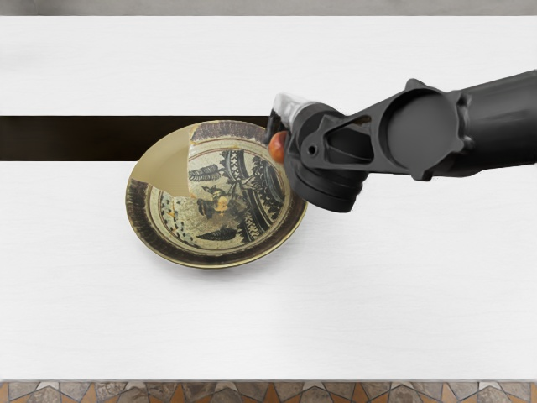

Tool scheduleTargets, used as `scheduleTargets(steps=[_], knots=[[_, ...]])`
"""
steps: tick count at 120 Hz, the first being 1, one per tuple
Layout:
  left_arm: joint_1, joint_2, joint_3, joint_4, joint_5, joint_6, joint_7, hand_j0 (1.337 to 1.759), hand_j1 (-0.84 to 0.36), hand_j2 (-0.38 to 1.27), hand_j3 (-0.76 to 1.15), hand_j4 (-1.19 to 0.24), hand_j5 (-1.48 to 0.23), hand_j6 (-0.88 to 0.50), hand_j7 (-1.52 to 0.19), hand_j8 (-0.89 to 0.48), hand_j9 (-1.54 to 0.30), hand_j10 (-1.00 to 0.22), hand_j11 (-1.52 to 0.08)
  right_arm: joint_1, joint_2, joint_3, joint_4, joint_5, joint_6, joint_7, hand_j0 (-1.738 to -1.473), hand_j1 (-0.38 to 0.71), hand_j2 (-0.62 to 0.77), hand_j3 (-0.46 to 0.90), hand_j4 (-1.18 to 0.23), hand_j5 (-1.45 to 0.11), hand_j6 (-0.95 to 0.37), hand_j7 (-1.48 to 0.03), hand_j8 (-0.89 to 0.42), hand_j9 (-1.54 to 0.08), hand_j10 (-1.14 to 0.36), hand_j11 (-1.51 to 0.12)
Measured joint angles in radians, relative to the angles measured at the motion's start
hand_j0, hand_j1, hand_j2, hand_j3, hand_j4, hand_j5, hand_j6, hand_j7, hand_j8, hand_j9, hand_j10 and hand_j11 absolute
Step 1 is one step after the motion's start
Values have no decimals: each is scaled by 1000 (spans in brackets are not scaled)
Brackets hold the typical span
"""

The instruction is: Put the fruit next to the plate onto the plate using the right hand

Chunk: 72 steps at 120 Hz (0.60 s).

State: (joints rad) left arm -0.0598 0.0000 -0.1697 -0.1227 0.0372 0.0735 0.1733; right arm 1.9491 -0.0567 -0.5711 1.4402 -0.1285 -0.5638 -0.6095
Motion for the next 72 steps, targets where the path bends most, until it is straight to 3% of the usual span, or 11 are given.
scheduleTargets(steps=[41,72], knots=[[0,0,0,0,0,0,0,1658,349,0,0,0,0,-1,0,-1,0,0,0,-5,54,37,-139,38,59,0,-1654,263,219,0,-773,-1102,-408,-1044,-361,-1097,-787,-1104],[0,0,0,0,0,0,0,1658,349,0,0,0,0,-1,0,-1,0,0,0,-19,56,47,-168,34,75,-1,-1652,252,212,0,-782,-1095,-416,-1048,-378,-1087,-799,-1092]])
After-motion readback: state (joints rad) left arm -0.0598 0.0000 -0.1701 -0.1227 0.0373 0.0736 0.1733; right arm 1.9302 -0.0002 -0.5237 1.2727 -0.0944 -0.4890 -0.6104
